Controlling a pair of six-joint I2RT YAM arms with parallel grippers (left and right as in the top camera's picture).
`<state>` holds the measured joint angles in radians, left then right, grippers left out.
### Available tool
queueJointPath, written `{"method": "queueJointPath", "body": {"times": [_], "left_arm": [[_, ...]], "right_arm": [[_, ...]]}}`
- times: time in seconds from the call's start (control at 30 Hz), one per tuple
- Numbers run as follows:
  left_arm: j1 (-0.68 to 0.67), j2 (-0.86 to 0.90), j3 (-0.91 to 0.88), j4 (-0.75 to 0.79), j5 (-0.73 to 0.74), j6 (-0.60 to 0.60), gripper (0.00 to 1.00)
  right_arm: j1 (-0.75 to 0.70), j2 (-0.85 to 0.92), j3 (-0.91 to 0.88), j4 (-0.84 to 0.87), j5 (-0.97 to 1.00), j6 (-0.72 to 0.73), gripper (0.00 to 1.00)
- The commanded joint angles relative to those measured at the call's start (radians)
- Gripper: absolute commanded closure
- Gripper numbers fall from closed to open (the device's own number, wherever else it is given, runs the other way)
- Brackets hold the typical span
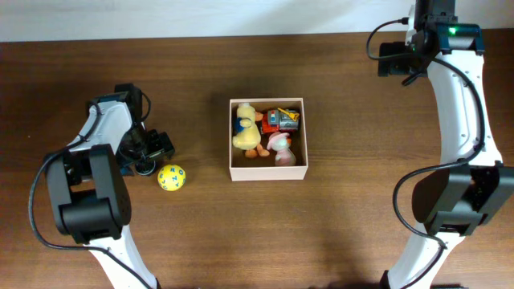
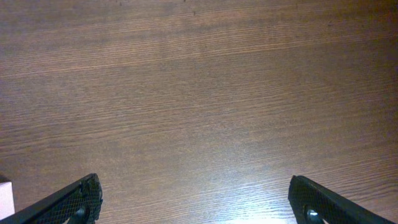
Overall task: Pack container
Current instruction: 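Move the left gripper to the black puck and lower onto it, then grasp the black puck with the left gripper and lift it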
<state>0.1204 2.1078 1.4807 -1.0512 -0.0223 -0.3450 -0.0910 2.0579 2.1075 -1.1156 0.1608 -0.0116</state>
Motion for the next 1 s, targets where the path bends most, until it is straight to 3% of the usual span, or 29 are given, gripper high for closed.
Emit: {"method": "queueJointPath", "body": {"times": [0.0,0.2,0.37,0.97], "left_arm": [[0.008,0.014,-0.010,0.007,0.001,-0.005,0.00],[0.008,0.014,-0.010,0.008,0.000,0.002,0.05],[0.008,0.014,-0.010,0.008,-0.003,0.002,0.26],[0.008,0.013,-0.010,0.008,-0.002,0.002,0.28]], "right_arm": [[-0.002,-0.042,0.018,0.000,0.016,-0.003,0.01],[-0.002,-0.042,0.018,0.000,0.016,-0.003,0.01],[-0.002,-0.042,0.018,0.000,0.016,-0.003,0.01],[-0.002,-0.042,0.018,0.000,0.016,-0.003,0.01]]}}
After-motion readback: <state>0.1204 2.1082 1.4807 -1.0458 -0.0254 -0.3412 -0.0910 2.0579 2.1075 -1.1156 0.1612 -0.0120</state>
